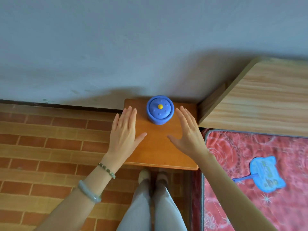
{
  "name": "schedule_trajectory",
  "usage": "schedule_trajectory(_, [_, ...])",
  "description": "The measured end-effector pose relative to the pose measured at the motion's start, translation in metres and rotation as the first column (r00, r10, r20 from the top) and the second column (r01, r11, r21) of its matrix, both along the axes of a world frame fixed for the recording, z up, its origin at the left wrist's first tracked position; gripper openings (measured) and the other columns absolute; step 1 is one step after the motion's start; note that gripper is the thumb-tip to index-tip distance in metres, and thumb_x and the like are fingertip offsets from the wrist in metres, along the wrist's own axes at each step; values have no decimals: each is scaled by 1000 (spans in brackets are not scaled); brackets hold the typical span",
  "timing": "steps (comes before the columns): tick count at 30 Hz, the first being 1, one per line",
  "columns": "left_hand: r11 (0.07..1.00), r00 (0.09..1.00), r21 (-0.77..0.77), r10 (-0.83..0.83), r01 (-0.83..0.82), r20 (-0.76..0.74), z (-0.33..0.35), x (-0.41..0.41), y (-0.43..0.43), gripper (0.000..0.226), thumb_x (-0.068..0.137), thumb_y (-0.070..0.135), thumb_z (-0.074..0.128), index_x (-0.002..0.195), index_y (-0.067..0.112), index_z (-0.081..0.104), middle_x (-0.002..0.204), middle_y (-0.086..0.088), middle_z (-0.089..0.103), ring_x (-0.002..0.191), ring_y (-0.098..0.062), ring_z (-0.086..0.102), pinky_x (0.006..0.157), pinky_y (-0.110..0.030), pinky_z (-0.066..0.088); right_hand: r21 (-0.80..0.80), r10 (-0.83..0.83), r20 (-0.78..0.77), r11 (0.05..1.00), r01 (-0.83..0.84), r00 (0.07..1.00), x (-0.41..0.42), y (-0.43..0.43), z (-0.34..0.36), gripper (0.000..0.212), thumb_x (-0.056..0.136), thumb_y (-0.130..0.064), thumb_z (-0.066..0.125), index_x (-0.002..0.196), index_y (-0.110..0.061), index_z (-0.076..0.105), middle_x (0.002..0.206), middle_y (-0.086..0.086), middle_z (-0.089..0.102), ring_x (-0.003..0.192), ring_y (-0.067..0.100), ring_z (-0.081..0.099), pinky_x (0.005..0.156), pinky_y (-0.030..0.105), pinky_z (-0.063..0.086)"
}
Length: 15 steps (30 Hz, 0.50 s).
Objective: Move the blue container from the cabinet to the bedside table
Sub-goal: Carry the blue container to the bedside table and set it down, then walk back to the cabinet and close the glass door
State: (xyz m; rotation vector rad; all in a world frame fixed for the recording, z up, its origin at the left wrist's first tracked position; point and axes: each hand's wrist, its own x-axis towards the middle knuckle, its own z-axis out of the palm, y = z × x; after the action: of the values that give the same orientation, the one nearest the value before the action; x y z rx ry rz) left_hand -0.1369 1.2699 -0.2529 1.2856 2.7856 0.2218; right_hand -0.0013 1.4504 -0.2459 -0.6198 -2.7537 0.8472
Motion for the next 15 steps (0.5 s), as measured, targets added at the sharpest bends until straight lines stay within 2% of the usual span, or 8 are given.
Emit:
schedule_trajectory(5, [993, 994, 81, 91, -86, -52, 63, 13, -25, 88, 78, 49, 66, 140, -1, 30, 144, -22, 39, 132, -34, 38, 111, -47, 27, 31, 82, -59, 996, -80, 995, 3, -27, 71, 89, 63, -20, 83, 136, -4, 34, 142, 17, 37, 133, 31, 30, 107, 43, 28])
schedule_trajectory(10, [971, 971, 88, 228, -221, -74, 99, 35, -54, 89, 76, 52, 67, 139, -1, 32, 144, -21, 40, 132, -34, 38, 110, -47, 27, 73, 202, -46, 977, -198, 978, 1, -50, 108, 88, 63, -23, 82, 136, -4, 36, 141, 17, 39, 133, 32, 30, 106, 49, 31])
schedule_trajectory(15, [884, 878, 110, 465, -454, -109, 122, 66, -99, 91, 75, 59, 63, 140, 2, 34, 145, -18, 40, 133, -33, 38, 109, -47, 25, 100, 454, -73, 889, -447, 888, -15, -84, 137, 89, 66, -25, 81, 138, -9, 33, 144, 13, 37, 134, 29, 28, 108, 47, 27])
